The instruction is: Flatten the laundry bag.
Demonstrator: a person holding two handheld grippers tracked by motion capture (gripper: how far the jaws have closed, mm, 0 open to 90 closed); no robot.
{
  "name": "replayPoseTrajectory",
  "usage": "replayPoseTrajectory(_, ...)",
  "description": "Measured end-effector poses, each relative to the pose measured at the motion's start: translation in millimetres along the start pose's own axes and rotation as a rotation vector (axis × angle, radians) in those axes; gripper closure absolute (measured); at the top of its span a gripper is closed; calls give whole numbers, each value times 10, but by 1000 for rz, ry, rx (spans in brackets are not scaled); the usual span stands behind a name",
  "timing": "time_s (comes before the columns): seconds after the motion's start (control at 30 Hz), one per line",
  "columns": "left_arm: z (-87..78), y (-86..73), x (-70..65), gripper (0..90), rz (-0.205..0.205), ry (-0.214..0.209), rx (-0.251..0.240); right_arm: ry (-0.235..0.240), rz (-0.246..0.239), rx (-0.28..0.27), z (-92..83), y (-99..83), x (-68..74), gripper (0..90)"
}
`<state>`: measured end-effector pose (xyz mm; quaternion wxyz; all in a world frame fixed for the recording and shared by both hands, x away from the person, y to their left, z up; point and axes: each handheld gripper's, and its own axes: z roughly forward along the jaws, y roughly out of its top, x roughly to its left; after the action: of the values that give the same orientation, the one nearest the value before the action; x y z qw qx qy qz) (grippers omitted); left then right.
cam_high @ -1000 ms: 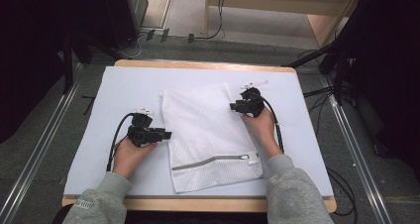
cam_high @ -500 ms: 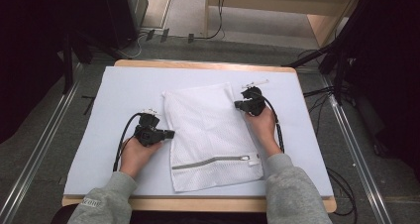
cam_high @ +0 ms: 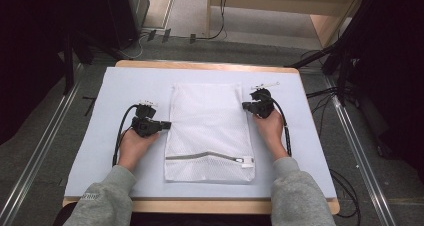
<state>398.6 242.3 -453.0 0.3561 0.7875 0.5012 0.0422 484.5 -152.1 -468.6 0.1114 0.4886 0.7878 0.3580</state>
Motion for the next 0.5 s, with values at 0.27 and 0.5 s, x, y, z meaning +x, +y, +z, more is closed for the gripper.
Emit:
replayPoseTrajectory(0.27, 32, 115, 190, 900, -17, -9, -11, -13, -15, -33, 12, -5, 39, 900)
replayPoseTrajectory(0.5, 7, 129, 161, 805, 2, -25, -5, -54, -19, -27, 62, 3, 42, 840)
